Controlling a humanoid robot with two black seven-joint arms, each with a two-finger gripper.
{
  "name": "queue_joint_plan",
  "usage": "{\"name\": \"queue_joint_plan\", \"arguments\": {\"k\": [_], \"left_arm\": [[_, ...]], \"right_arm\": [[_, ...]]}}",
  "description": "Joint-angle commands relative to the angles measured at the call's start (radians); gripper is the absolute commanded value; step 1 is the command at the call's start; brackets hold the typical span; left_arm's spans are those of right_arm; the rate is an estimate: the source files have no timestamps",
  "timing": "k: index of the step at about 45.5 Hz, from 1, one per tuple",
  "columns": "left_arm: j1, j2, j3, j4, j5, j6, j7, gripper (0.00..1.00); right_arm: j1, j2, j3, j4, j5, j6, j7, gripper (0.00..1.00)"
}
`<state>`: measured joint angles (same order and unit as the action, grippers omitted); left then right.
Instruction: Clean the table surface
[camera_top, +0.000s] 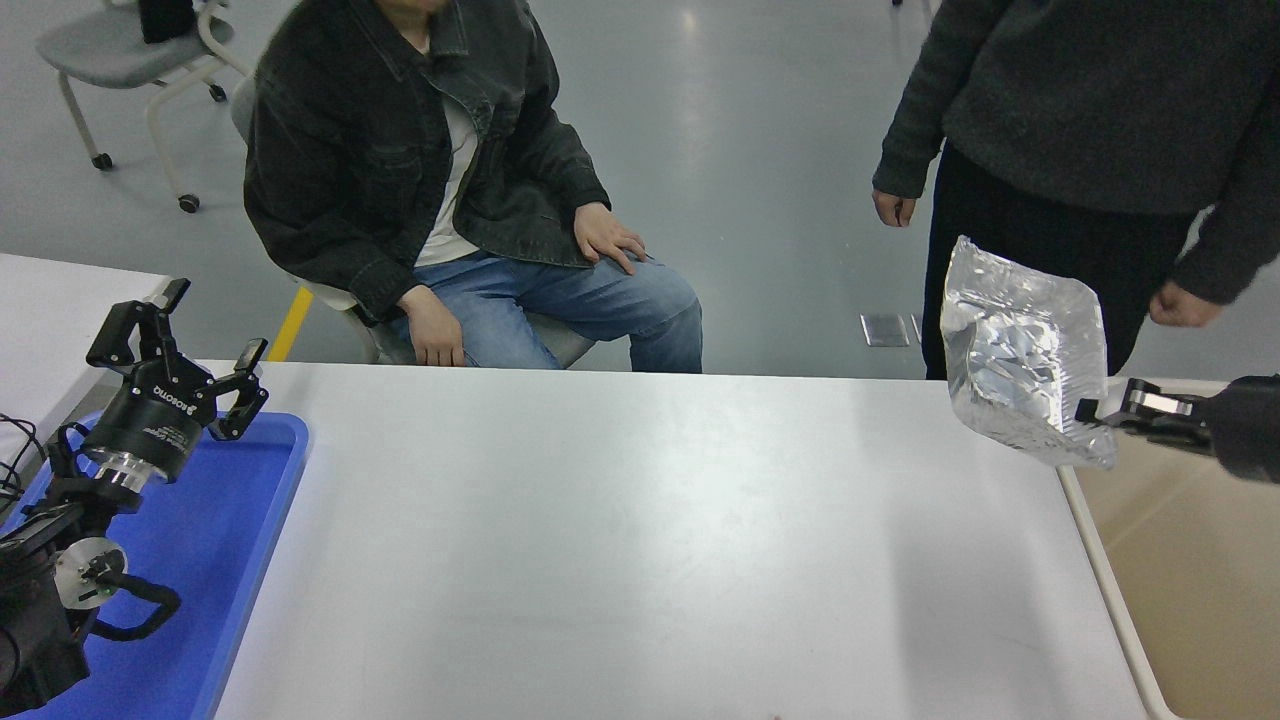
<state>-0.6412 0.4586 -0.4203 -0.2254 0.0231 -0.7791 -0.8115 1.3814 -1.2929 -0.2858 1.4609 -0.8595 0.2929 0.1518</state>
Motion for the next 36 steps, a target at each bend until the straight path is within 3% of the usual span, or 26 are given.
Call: {"name": "queue_joint_plan", "arguments": {"k": [1,36], "left_arm": [[0.0,-0.001,0.0,0.0,0.0,0.0,0.0,1.0],[0.0,0.0,0.0,0.0,0.0,0.0,0.0,1.0]], "right_arm": [[0.064,-0.069,0.002,0.016,-0.001,0.075,0.0,0.0],[0.093,-0.1,0.007,0.01,-0.006,0.109,-0.003,0.0]]}}
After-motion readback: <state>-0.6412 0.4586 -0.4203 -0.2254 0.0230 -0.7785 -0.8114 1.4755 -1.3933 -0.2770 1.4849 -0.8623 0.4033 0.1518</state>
